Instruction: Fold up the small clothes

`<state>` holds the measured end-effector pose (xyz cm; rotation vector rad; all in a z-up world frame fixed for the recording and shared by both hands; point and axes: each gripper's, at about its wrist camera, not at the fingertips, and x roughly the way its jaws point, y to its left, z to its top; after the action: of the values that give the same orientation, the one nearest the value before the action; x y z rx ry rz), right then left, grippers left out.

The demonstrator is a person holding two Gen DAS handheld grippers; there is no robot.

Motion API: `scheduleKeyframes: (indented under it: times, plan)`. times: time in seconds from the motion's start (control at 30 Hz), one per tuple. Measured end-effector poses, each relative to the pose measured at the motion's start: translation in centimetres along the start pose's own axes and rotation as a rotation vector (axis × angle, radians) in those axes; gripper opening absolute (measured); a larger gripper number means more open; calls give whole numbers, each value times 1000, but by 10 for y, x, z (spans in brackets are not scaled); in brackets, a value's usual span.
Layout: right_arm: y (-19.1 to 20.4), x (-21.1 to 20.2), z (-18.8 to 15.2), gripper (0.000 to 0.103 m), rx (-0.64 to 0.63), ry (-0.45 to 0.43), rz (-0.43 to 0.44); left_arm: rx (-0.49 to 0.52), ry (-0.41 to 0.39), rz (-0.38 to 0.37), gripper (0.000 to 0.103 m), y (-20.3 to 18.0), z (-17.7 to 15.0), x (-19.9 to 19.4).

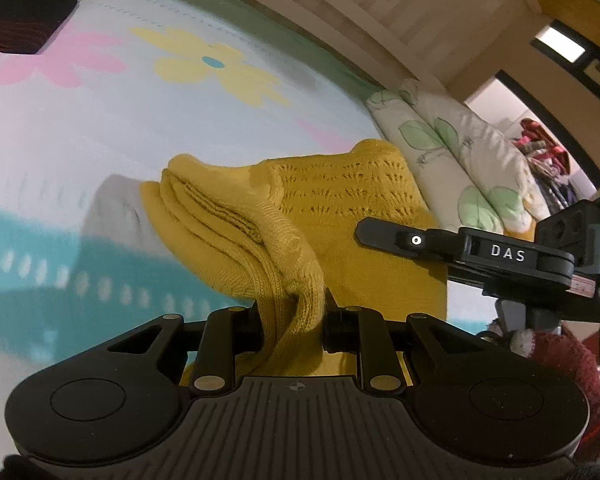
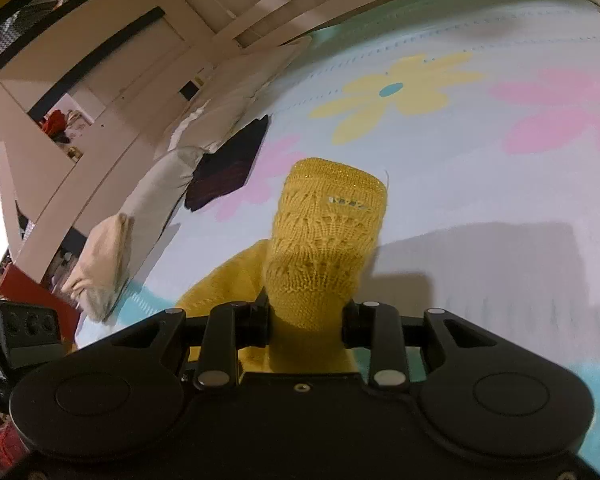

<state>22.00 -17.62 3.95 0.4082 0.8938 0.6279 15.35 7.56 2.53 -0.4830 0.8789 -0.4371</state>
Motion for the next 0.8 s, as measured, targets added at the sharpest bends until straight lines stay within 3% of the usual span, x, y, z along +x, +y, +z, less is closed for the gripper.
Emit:
scheduleKeyframes:
  times: [0.27, 0.33, 0.4, 0.43, 0.47, 0.5, 0.6, 0.7, 0.8]
  plan:
    - [8, -18, -26, 42, -7, -1, 23, 23, -18, 16, 22, -16, -26, -7]
    - [7, -19, -27, 42, -17, -2, 20, -19, 14, 64, 23, -7, -37, -7]
    - [-7, -15, -34, 47, -35, 26, -96, -98, 104, 158, 24, 12, -55, -1]
    - [-18, -10, -36, 58, -35, 43, -193, -139, 164, 203, 24, 26, -65, 5]
    - [-27, -6, -40, 63, -34, 52, -278, -171, 212, 245, 24, 39, -76, 9]
    - [-40, -3, -43, 65, -23, 74, -366, -191, 181, 217, 24, 46, -81, 6]
    - [-55, -7, -46, 65, 25, 74, -404, -176, 121, 219, 23, 42, -74, -9]
    - [-53, -31, -42, 68, 50, -14, -328, -58, 33, 261, 23, 25, -57, -16]
    - [-34, -32, -44, 89, 3, -47, -275, 17, 10, 280, 25, 10, -36, -3]
